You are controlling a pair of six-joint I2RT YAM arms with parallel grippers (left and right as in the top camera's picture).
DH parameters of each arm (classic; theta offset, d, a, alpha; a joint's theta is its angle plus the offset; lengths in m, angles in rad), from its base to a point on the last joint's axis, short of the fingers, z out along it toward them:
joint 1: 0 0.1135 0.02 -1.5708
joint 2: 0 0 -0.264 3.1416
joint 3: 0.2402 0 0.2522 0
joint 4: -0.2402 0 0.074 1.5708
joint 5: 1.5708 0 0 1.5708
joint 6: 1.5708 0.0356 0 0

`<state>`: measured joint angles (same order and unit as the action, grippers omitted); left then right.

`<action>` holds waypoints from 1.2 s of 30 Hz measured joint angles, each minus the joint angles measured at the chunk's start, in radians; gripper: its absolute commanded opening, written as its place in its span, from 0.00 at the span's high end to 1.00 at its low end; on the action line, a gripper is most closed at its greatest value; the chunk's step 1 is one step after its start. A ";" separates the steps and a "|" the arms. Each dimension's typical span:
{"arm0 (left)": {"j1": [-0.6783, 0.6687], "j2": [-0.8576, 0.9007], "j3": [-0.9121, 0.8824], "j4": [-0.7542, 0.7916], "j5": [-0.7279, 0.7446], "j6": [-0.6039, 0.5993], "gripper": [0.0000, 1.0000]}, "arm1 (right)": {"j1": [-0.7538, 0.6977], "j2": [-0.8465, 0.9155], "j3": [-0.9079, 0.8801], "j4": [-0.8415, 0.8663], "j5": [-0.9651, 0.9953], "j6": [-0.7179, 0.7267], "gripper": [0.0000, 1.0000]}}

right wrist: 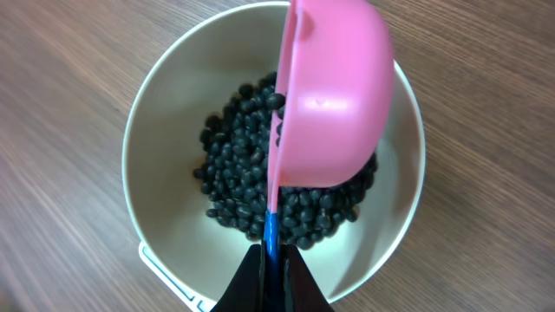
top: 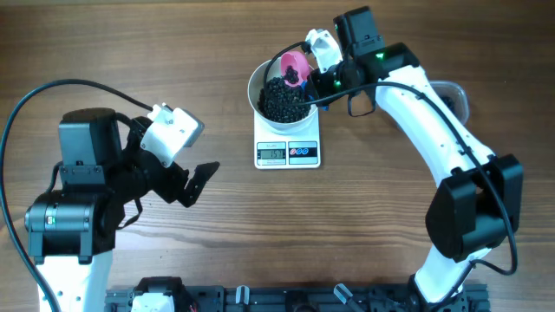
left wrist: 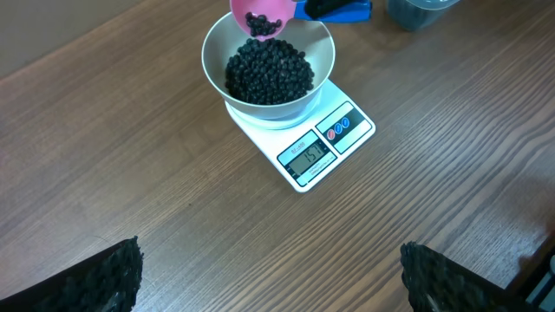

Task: Scoop item into bowl and weigh 150g on scale
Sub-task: 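Tilt the scoop to pour beans into the white bowl, then return the empty scoop right to the bean tub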

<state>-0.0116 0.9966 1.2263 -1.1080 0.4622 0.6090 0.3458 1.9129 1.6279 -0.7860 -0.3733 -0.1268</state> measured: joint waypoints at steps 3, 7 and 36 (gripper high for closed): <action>0.000 0.000 0.000 0.000 0.000 0.000 0.00 | -0.034 0.000 0.000 -0.002 -0.092 0.028 0.96; 0.000 0.000 0.000 0.000 0.000 0.000 0.00 | -0.129 0.000 0.000 -0.013 -0.227 0.060 0.96; 0.000 0.000 0.000 0.000 0.000 0.000 0.00 | -0.575 -0.263 -0.124 -0.335 0.323 -0.027 0.96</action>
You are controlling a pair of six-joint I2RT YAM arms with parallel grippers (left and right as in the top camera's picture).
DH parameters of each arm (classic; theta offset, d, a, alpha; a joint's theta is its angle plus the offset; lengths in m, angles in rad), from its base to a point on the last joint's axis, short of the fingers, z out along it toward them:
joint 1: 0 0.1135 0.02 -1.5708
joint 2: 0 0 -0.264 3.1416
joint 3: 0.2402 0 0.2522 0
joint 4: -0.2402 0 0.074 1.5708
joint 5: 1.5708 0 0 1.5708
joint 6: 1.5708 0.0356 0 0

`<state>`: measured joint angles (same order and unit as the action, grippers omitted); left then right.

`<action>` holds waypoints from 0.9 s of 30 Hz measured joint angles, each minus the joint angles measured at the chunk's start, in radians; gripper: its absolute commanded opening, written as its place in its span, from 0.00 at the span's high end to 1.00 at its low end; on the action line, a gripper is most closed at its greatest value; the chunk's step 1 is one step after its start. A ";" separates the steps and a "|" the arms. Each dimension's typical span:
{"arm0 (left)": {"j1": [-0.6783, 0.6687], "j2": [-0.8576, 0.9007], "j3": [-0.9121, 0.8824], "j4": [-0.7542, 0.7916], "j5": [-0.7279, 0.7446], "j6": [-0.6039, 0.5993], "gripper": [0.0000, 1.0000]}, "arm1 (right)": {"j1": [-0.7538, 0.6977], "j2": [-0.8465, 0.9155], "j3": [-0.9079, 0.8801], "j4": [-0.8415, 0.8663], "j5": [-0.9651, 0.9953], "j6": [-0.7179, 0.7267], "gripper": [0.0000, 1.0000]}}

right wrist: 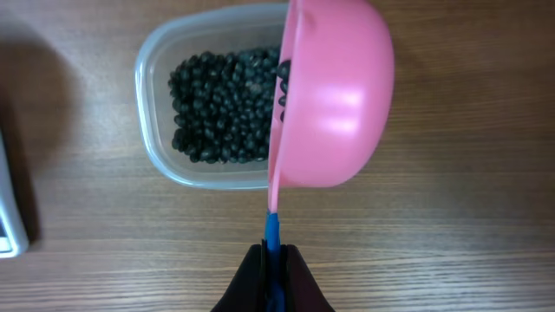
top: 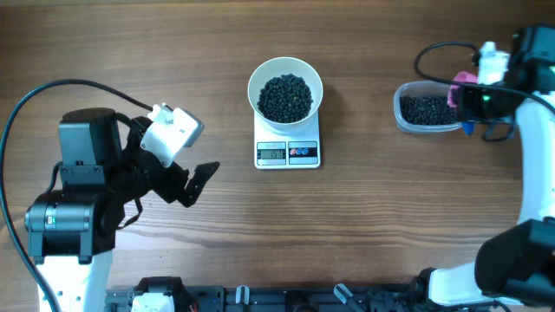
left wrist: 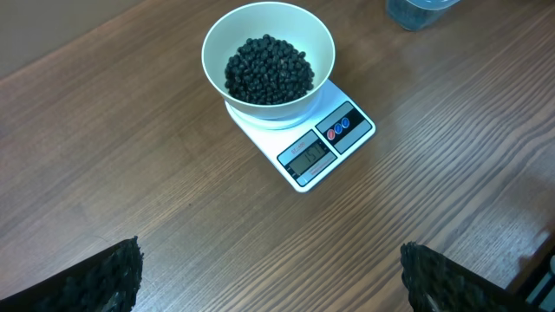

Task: Scoop item into bowl and weigh 150g on scale
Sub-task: 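Return the empty scoop right to the bean tub, then dip the pink scoop into the black beans again, then lift the filled scoop and move it over the white bowl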

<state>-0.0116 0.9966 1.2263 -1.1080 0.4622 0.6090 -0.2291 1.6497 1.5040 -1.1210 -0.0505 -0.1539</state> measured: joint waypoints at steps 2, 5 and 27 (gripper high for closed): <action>0.000 0.000 0.000 0.000 0.000 0.000 0.00 | 0.061 0.012 -0.006 0.001 0.085 0.004 0.96; 0.000 0.000 0.000 0.000 0.000 0.000 0.00 | 0.150 0.026 -0.008 0.004 0.248 0.008 0.96; 0.000 0.000 0.000 0.000 0.000 0.000 0.00 | 0.280 0.033 0.163 0.201 -0.232 -0.145 0.96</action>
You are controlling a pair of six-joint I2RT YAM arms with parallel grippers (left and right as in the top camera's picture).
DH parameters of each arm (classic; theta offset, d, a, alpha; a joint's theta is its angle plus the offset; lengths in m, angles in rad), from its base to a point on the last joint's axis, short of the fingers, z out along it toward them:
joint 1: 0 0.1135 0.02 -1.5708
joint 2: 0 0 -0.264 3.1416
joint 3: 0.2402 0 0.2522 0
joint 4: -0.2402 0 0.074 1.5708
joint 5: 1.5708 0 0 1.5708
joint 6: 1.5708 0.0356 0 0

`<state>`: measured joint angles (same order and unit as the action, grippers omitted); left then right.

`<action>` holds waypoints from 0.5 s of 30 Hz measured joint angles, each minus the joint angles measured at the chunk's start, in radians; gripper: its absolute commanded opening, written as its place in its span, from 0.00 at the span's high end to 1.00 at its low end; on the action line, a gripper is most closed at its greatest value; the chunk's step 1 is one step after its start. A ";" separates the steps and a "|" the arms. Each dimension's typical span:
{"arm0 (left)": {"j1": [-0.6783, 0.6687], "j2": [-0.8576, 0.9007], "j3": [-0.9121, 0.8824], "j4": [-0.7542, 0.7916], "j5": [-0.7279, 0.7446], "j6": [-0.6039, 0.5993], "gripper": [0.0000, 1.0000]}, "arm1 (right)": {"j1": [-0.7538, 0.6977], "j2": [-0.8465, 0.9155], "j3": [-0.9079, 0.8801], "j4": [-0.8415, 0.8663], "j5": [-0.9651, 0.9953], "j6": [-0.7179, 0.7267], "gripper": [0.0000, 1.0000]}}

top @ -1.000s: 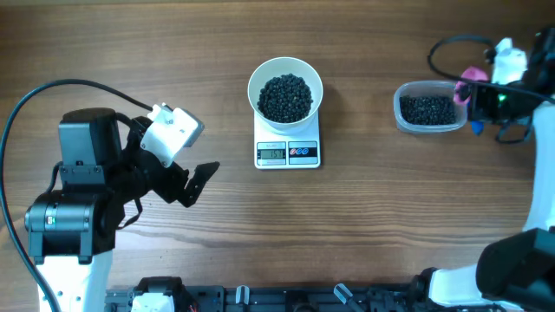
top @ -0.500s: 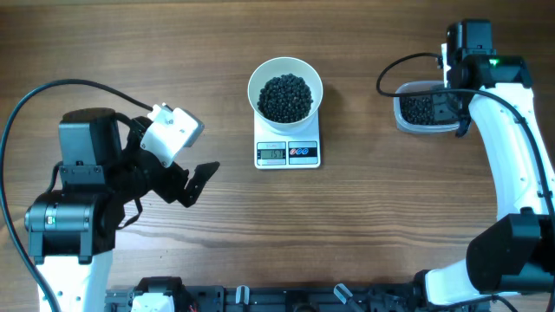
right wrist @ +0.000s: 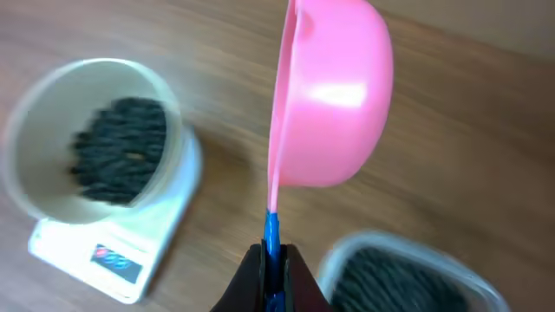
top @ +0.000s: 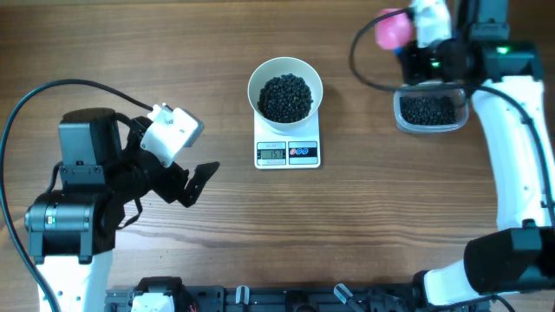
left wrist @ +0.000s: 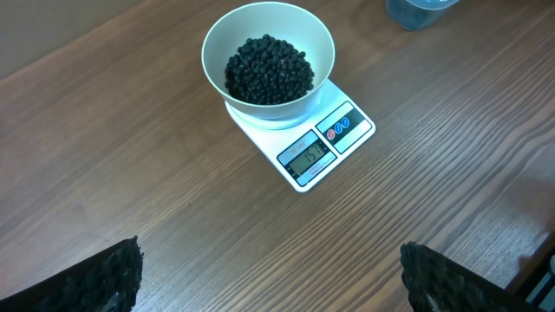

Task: Scoop item into bowl and weigh 150g on scale
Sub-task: 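Lift the filled scoop and move it over the white bowl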

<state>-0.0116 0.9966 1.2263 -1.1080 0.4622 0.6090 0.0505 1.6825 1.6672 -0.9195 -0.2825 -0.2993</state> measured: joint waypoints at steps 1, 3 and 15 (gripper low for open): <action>0.000 0.000 0.000 0.000 0.000 0.000 0.00 | 0.036 0.003 0.000 0.008 -0.006 -0.013 0.96; 0.000 0.000 0.000 0.000 0.000 0.000 0.00 | 0.119 0.018 0.000 0.010 -0.003 -0.042 0.96; 0.000 0.000 0.000 0.000 0.000 0.000 0.00 | 0.360 0.176 0.000 0.044 0.257 -0.269 0.96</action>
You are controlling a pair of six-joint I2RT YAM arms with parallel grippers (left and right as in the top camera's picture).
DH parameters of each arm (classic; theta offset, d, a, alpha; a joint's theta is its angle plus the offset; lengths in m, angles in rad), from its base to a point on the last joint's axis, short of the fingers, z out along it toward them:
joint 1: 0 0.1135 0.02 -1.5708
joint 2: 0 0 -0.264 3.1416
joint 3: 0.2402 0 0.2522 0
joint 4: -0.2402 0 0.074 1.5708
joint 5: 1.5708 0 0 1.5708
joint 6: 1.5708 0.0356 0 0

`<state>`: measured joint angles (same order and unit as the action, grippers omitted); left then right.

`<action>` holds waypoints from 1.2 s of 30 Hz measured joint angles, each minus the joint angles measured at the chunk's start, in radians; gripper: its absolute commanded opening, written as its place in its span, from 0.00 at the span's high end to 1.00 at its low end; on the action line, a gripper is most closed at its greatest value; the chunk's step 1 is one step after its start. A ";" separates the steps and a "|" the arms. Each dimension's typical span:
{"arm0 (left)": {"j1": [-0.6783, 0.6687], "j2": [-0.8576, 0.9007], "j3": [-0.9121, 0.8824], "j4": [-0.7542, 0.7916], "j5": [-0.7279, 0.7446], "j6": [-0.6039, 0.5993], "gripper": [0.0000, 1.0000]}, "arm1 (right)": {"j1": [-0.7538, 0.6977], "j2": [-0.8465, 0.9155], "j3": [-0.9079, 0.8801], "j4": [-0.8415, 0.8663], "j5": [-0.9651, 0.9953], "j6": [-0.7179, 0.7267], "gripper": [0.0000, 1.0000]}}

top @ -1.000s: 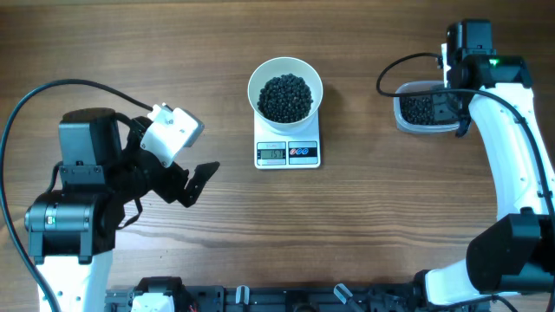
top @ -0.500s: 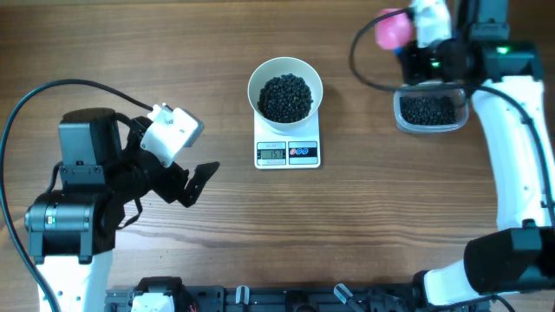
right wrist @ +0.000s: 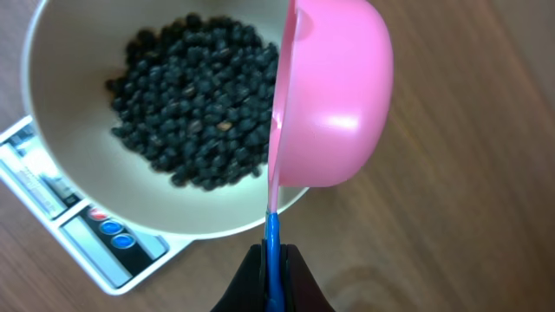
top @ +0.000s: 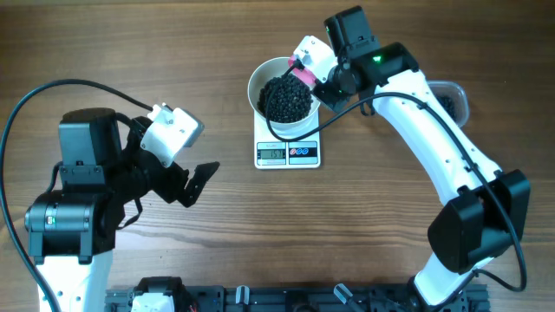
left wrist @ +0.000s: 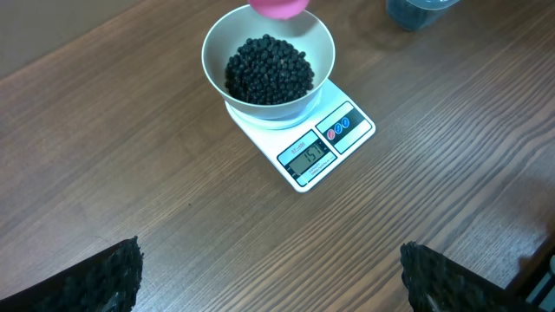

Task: Scoop item into bowl and weigh 150g on scale
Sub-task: 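Lift the filled scoop and move it over the white bowl, then tilt the scoop to pour beans into the white bowl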

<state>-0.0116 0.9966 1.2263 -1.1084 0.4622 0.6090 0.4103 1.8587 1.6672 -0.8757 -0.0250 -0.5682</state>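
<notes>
A white bowl (top: 260,74) heaped with black beans (top: 285,97) stands on the white scale (top: 288,152), whose display is lit. My right gripper (right wrist: 271,260) is shut on the blue handle of the pink scoop (right wrist: 334,95), which hangs on its side over the bowl's right rim (right wrist: 52,165). In the left wrist view the scoop (left wrist: 278,7) peeks in above the bowl (left wrist: 321,65). My left gripper (left wrist: 269,277) hovers open, low over bare wood, well short of the scale (left wrist: 303,158).
The clear tub (top: 453,94) of beans sits at the right, mostly hidden behind my right arm. Its edge (left wrist: 421,10) shows at the top of the left wrist view. A black rail (top: 286,299) runs along the table's front edge.
My right gripper has moved with the pink scoop from above the table between tub and scale to the bowl's right rim. The left arm has not moved.
The scoop was first tipped over the bowl with beans in it. Then it was over the tub at the right, then raised between tub and scale, and now it is back at the bowl's rim. The left gripper stayed open throughout.
</notes>
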 measured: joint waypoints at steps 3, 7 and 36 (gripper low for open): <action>0.000 0.000 0.000 0.000 0.000 0.000 0.00 | 0.000 0.004 0.000 0.030 0.025 -0.041 0.96; 0.000 0.000 0.000 0.000 0.000 0.000 0.00 | 0.001 0.026 0.000 0.047 0.048 -0.082 0.96; 0.000 0.000 0.000 0.000 0.000 0.000 0.00 | 0.141 0.127 0.000 0.050 0.195 -0.174 0.96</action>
<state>-0.0116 0.9966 1.2263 -1.1080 0.4622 0.6090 0.5510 1.9862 1.6672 -0.8257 0.1696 -0.7418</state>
